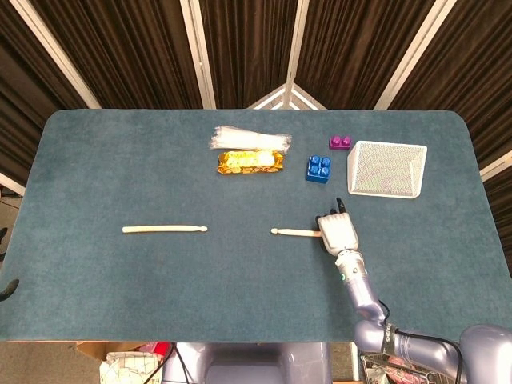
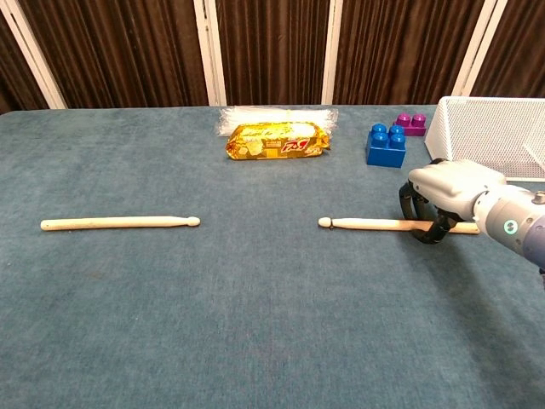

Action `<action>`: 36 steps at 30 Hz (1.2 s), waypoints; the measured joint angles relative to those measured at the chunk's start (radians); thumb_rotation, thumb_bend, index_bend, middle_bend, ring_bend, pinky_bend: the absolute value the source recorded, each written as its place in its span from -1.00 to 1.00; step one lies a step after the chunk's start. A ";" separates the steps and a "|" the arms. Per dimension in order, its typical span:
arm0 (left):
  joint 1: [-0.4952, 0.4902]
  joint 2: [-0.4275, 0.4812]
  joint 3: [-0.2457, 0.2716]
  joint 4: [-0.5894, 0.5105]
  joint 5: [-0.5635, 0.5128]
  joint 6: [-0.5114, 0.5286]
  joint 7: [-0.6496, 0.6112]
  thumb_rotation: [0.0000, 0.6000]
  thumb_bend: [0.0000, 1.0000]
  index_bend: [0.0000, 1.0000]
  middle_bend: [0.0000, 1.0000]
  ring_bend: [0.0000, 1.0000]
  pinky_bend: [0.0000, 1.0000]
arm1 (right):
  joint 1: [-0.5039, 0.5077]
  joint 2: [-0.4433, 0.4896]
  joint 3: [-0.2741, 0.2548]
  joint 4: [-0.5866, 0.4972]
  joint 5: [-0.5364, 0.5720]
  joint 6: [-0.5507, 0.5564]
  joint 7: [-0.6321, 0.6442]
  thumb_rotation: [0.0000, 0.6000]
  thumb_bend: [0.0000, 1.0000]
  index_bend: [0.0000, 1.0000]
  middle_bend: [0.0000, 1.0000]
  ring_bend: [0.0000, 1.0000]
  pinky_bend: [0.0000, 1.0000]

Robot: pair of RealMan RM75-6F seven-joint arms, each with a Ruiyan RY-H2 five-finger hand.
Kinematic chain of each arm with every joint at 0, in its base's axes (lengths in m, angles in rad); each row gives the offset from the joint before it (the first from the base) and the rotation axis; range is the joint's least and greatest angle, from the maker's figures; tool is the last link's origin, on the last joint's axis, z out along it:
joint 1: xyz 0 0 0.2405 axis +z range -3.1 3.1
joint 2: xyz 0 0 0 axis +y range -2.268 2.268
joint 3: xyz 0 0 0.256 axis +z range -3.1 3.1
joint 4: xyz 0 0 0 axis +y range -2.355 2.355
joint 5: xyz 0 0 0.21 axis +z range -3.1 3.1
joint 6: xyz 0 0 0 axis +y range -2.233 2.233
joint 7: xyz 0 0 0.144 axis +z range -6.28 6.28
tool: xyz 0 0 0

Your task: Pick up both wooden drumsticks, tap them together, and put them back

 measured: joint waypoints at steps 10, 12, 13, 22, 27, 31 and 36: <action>-0.003 -0.002 0.003 -0.004 0.002 -0.004 0.004 1.00 -0.37 -0.89 -1.00 -1.00 -1.00 | 0.001 -0.001 -0.006 0.008 -0.010 0.002 0.012 1.00 -0.17 0.10 0.11 -0.34 -1.00; -0.003 -0.001 0.004 -0.005 0.004 -0.004 0.003 1.00 -0.37 -0.89 -1.00 -1.00 -1.00 | 0.000 0.001 -0.007 0.005 -0.016 0.005 0.018 1.00 -0.17 0.12 0.12 -0.33 -1.00; -0.003 -0.001 0.005 -0.006 0.005 -0.003 0.003 1.00 -0.37 -0.89 -1.00 -1.00 -1.00 | 0.000 0.001 -0.008 0.003 -0.018 0.006 0.020 1.00 -0.17 0.14 0.13 -0.33 -1.00; -0.003 -0.002 0.005 -0.005 0.001 -0.006 0.007 1.00 -0.37 -0.89 -1.00 -1.00 -1.00 | -0.003 0.009 -0.016 -0.001 -0.031 0.001 0.038 1.00 -0.13 0.21 0.16 -0.30 -1.00; -0.004 -0.002 0.004 -0.005 -0.001 -0.005 0.008 1.00 -0.37 -0.89 -1.00 -1.00 -1.00 | -0.005 0.019 -0.019 -0.007 -0.050 -0.001 0.059 1.00 -0.08 0.24 0.17 -0.28 -1.00; -0.004 -0.002 0.003 -0.005 0.000 -0.004 0.005 1.00 -0.37 -0.89 -1.00 -1.00 -1.00 | -0.008 0.034 -0.021 -0.021 -0.086 0.001 0.103 1.00 -0.08 0.26 0.19 -0.26 -1.00; -0.005 -0.001 0.005 -0.005 0.003 -0.005 0.001 1.00 -0.37 -0.89 -0.99 -1.00 -1.00 | -0.015 0.066 -0.028 -0.050 -0.151 -0.001 0.189 1.00 -0.08 0.27 0.19 -0.26 -1.00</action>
